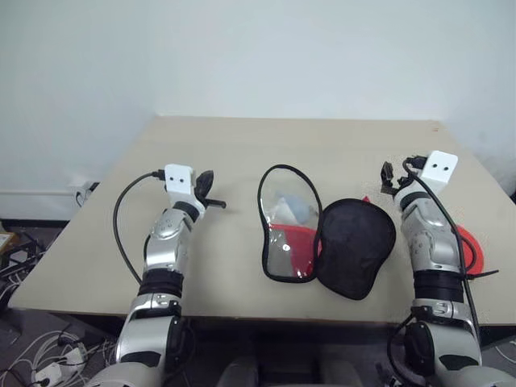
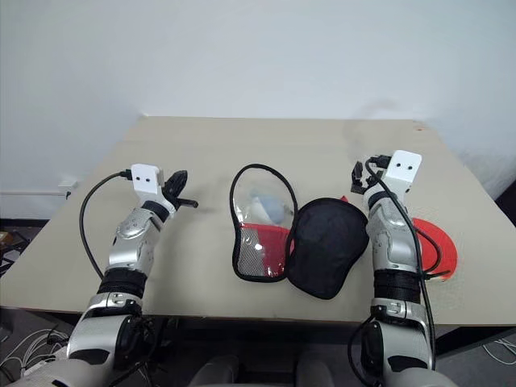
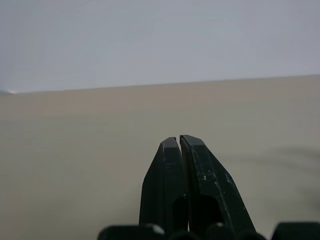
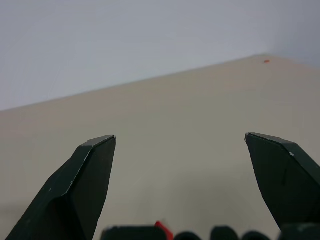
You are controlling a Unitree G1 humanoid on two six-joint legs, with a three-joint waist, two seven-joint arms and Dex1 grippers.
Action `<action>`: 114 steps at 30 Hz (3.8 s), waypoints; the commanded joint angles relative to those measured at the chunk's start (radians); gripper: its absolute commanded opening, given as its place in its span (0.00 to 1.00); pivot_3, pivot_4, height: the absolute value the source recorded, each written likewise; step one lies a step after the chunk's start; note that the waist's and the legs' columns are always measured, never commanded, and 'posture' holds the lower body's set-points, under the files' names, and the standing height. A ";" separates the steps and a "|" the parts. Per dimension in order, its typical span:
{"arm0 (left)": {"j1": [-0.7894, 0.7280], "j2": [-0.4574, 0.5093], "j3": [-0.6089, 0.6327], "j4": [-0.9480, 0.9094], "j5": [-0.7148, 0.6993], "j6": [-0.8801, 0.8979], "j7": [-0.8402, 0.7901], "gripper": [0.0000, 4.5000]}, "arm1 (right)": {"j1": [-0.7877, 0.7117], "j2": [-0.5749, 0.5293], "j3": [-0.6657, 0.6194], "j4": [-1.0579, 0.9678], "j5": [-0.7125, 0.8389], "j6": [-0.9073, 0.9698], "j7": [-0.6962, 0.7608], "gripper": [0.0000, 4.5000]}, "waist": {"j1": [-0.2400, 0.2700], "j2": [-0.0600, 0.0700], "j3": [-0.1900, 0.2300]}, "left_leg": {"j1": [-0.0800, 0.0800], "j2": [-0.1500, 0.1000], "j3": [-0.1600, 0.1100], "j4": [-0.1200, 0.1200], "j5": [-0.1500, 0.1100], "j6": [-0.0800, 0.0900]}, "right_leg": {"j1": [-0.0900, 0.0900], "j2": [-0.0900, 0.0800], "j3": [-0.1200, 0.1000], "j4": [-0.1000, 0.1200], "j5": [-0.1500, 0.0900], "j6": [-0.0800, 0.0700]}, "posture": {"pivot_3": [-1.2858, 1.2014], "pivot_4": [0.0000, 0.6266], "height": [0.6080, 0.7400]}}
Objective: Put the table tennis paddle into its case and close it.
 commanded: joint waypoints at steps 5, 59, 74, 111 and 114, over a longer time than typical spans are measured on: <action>-0.021 0.000 -0.004 -0.058 -0.005 0.015 -0.002 0.00 | 0.010 0.001 -0.015 -0.091 0.003 -0.007 -0.019 0.99 | -0.007 0.000 0.000 | 0.000 0.000 0.000 0.000 0.000 0.000 | 0.000 0.000 0.000 0.000 0.000 0.000 | 0.52 0.00 1.00; -0.086 -0.147 -0.040 0.109 -0.013 -0.092 -0.049 0.00 | 0.133 -0.276 -0.071 -0.544 0.018 0.917 -0.035 0.99 | -0.007 -0.001 0.000 | 0.000 0.000 0.001 0.002 0.000 0.000 | 0.001 0.000 0.000 0.000 0.000 0.000 | 0.52 0.00 1.00; -0.109 -0.174 -0.039 0.171 -0.012 -0.134 -0.051 0.00 | 0.016 -0.119 -0.306 -0.622 -0.001 1.256 -0.028 0.99 | -0.006 -0.001 0.000 | -0.002 0.000 0.000 0.002 0.000 0.000 | 0.000 0.000 0.000 -0.001 0.000 0.001 | 0.52 0.00 1.00; -0.145 -0.218 -0.039 0.271 -0.010 -0.185 -0.058 0.00 | 0.332 -0.066 -0.337 -0.862 0.155 1.263 -0.164 0.99 | -0.007 -0.002 0.001 | -0.003 0.000 0.000 0.001 0.000 0.000 | -0.001 -0.001 -0.001 -0.001 -0.001 0.001 | 0.52 0.00 1.00; -0.147 -0.217 -0.038 0.276 -0.010 -0.186 -0.060 0.00 | 0.358 -0.052 -0.340 -0.863 0.209 1.263 -0.195 0.99 | -0.007 -0.002 0.001 | -0.003 0.000 0.000 0.001 0.000 0.000 | -0.001 -0.001 -0.001 -0.001 -0.001 0.001 | 0.52 0.00 1.00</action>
